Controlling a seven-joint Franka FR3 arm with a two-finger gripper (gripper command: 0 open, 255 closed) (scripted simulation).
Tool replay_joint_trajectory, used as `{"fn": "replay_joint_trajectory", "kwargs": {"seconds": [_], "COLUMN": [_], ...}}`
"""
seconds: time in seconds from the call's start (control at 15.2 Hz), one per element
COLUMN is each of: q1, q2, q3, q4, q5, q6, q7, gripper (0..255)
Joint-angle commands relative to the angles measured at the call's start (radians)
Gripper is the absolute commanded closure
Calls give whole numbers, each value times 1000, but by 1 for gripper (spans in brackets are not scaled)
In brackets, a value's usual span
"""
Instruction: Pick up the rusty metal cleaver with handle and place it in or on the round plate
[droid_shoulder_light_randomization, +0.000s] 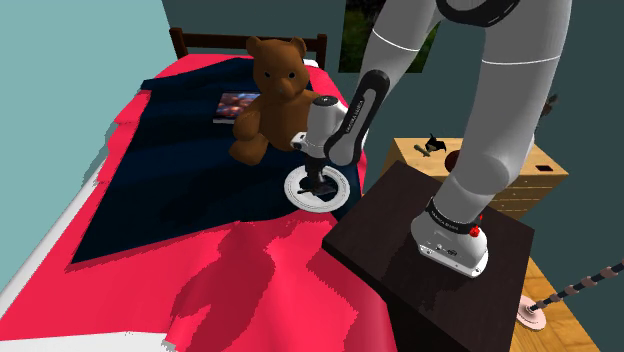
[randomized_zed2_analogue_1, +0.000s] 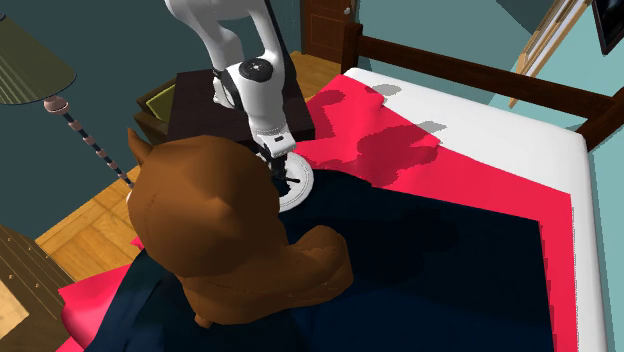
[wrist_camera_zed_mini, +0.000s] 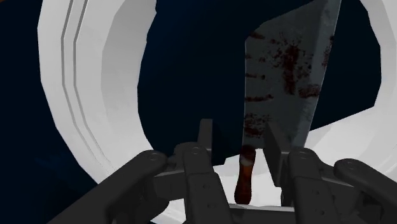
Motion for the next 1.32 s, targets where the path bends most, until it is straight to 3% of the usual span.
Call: {"fn": "replay_joint_trajectory", "kwargs": {"seconds": [0.0, 0.13, 0.66, 1.12, 1.19, 1.25], "q1": [-48, -146, -29, -28, -28, -28], "q2": [-42, -124, 18, 18, 18, 18], "q3": [44, 141, -1, -1, -1, -1], "q4": [-34, -93, -56, -56, -56, -56], "q5": [28, 108, -10, -9, -9, -9], "q6": [-16, -52, 55, 55, 55, 55], "q7": [-43, -145, -54, -55, -55, -55], "gripper": [0, 0, 0, 0, 255, 255]}}
